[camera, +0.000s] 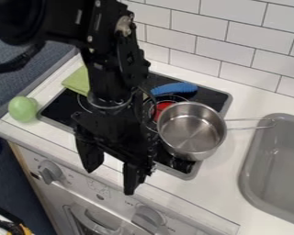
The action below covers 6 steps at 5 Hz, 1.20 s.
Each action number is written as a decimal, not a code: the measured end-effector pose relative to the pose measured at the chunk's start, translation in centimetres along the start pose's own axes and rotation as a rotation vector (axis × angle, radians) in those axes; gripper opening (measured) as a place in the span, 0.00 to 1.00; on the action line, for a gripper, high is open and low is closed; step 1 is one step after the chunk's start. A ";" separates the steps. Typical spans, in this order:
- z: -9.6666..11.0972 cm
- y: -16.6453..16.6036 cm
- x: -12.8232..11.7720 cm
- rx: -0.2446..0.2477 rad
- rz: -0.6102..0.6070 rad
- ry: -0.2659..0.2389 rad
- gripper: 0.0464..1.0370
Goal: Put the pear on the switch of the burner
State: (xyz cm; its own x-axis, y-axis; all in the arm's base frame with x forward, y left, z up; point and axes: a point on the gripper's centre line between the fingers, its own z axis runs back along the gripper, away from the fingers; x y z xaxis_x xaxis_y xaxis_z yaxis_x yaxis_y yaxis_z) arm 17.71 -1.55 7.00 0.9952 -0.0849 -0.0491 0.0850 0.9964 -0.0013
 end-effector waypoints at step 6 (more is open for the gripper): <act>-0.6 17.1 4.2 0.127 0.175 0.043 0.96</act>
State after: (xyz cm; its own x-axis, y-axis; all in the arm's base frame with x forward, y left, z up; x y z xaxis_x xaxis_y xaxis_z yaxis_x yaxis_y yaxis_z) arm 23.31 15.09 6.16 0.9925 0.0924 -0.0803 -0.0808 0.9873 0.1367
